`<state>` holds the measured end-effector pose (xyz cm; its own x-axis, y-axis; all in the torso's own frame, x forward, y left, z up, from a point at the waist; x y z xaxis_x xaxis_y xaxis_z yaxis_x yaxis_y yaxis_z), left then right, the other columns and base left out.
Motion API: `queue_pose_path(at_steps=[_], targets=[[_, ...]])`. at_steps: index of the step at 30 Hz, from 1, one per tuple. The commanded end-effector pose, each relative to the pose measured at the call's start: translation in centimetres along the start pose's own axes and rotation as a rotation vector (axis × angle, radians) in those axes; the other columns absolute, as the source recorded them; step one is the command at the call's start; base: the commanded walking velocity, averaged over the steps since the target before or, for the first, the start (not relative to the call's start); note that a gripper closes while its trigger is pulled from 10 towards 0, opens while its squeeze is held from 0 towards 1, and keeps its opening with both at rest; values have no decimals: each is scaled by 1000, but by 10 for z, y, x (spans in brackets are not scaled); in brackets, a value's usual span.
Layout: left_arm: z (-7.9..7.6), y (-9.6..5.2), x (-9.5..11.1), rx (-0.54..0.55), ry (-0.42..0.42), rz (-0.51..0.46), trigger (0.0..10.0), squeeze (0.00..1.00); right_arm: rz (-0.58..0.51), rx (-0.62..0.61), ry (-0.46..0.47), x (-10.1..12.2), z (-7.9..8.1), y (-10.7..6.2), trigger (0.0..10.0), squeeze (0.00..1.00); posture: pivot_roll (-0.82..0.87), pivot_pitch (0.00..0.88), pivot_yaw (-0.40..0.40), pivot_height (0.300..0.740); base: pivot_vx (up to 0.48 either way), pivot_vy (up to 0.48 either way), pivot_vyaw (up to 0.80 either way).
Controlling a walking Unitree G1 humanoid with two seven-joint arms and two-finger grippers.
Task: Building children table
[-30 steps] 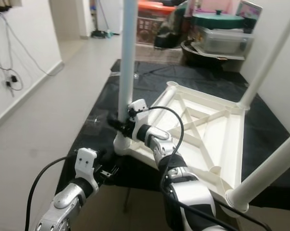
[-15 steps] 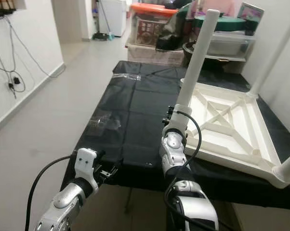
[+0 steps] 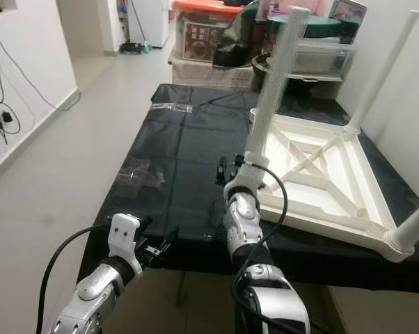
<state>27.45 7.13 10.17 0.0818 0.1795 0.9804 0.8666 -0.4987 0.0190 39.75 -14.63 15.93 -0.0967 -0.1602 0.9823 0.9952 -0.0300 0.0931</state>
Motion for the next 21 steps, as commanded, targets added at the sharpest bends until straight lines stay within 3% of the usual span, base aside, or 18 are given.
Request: queue_pose_path(at_steps=[1, 3, 4, 5, 6, 7, 8, 9, 11, 13, 14, 16, 18, 19, 20, 21], targets=[[-2, 2, -2, -5, 3, 5, 10000, 0, 35, 295, 20, 5, 16, 4, 10000, 0, 130, 0, -84, 740, 0, 0, 0], [-2, 2, -2, -5, 3, 5, 10000, 0, 35, 295, 20, 5, 16, 4, 10000, 0, 130, 0, -84, 740, 0, 0, 0], [-2, 2, -2, -6, 3, 5, 10000, 0, 77, 440, 17, 4, 19, 3, 10000, 0, 131, 0, -82, 740, 0, 0, 0], [-2, 2, -2, -6, 3, 5, 10000, 0, 77, 440, 17, 4, 19, 3, 10000, 0, 131, 0, -82, 740, 0, 0, 0], [-2, 2, -2, -6, 3, 5, 10000, 0, 116, 564, 17, 3, 22, 0, 10000, 0, 132, 0, -86, 740, 0, 0, 0], [-2, 2, -2, -6, 3, 5, 10000, 0, 116, 564, 17, 3, 22, 0, 10000, 0, 132, 0, -86, 740, 0, 0, 0], [-2, 2, -2, -6, 3, 4, 10000, 0, 147, 699, 6, 3, 27, -4, 10000, 0, 132, 0, -85, 740, 0, 0, 0], [-2, 2, -2, -6, 3, 4, 10000, 0, 147, 699, 6, 3, 27, -4, 10000, 0, 132, 0, -85, 740, 0, 0, 0], [-1, 3, -2, -6, 5, 4, 10000, 0, 210, 997, -52, 2, 41, -15, 10000, 0, 139, 0, -90, 740, 0, 0, 0], [-1, 3, -2, -6, 5, 4, 10000, 0, 210, 997, -52, 2, 41, -15, 10000, 0, 139, 0, -90, 740, 0, 0, 0], [-1, 3, -2, -5, 7, 3, 10000, 0, 257, 1178, -81, 2, 53, -21, 10000, 0, 150, 0, -97, 740, 0, 0, 0], [-1, 3, -2, -5, 7, 3, 10000, 0, 257, 1178, -81, 2, 53, -21, 10000, 0, 150, 0, -97, 740, 0, 0, 0], [-2, 3, -2, -3, 9, 2, 10000, 0, 292, 1301, -78, 3, 67, -25, 10000, 0, 155, 0, -100, 740, 0, 0, 0], [-2, 3, -2, -3, 9, 2, 10000, 0, 301, 1323, -83, 2, 73, -27, 863, 0, 158, 0, -104, 740, 0, 0, 0], [-2, 3, -2, -3, 9, 2, 10000, 0, 301, 1323, -83, 2, 73, -27, 863, 0, 158, 0, -104, 740, 0, 0, 0], [-2, 3, -2, -2, 9, 2, 10000, 0, 304, 1329, -87, 0, 76, -27, 0, 0, 158, 0, -104, 740, 0, 0, 0]])
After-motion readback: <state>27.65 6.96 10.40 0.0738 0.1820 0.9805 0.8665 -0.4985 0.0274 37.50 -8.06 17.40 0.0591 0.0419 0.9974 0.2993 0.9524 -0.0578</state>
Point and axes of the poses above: a point about 5 cm out from each wrist's last joint towards the gripper, its own y axis pointing out of the wrist towards the gripper, its own x axis along the axis of the wrist's last joint, z = x × y, the point moved 1 cm from there along y, pointing out of the wrist towards the gripper, and after that the axes turned 5 degrees about -y, right-handed, at the moved point
